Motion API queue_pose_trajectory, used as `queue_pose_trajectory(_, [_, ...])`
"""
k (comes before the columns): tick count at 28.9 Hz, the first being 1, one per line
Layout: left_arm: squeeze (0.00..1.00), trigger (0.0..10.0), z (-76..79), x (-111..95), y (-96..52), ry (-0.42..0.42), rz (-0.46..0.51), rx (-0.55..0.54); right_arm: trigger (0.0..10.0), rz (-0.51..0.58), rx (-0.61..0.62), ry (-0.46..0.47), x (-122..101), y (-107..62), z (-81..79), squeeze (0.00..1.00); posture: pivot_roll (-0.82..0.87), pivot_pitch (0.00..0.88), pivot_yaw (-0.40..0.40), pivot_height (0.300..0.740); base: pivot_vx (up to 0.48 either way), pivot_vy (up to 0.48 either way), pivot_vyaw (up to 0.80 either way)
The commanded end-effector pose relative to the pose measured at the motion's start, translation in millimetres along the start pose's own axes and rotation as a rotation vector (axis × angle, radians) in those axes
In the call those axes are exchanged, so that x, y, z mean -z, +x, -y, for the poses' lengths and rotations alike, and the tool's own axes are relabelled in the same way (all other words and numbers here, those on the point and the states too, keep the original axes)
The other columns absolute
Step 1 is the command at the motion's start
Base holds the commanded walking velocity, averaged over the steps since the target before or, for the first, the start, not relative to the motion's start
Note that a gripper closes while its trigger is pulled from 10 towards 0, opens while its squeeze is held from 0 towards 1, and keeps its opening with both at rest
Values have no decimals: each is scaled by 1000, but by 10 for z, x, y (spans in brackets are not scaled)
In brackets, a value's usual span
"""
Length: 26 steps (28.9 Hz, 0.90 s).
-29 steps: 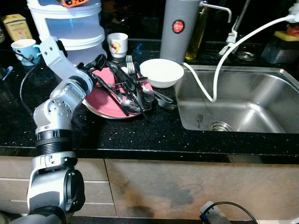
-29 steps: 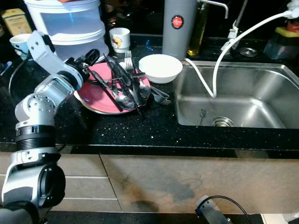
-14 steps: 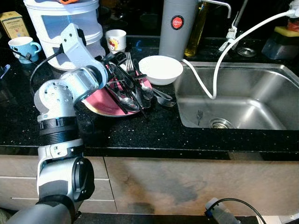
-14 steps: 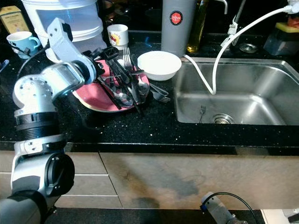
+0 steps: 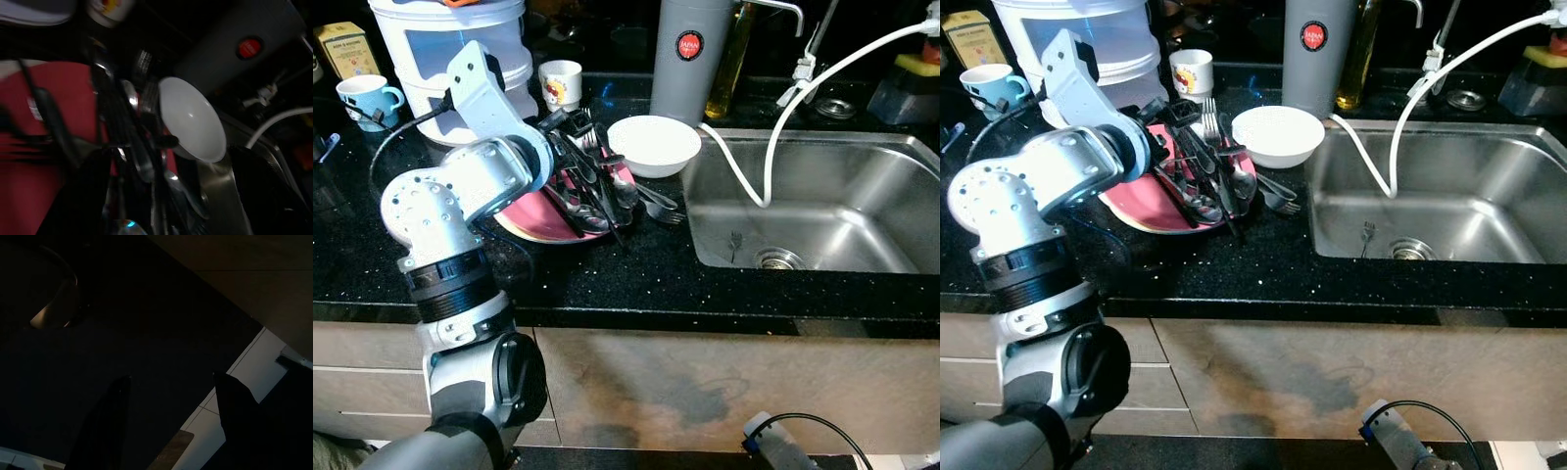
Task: Kitchen organization
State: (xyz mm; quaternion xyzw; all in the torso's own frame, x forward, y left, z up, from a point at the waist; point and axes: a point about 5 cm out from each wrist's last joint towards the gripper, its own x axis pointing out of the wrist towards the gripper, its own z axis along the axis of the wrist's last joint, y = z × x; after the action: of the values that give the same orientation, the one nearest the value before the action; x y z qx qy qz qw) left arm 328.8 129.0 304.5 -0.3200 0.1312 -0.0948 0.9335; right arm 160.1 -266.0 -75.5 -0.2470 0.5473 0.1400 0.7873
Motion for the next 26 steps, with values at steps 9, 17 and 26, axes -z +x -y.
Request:
queue_pose_trajectory(9, [0, 10000, -376, 158, -143, -39, -49, -181, 10000, 3, -1, 2, -13, -8, 36, 0, 92, 33, -12, 740, 0, 0, 0])
queue_pose_trajectory(17, [0, 10000, -521, 345, -47, -78, -114, -203, 10000, 2, 2, -2, -18, -11, 50, 0, 86, 31, -17, 740, 0, 0, 0])
queue_pose_trajectory(26, [0, 10000, -470, 374, 59, -107, -137, -167, 10000, 5, 5, 4, -20, -6, 34, 0, 69, 33, -12, 740, 0, 0, 0])
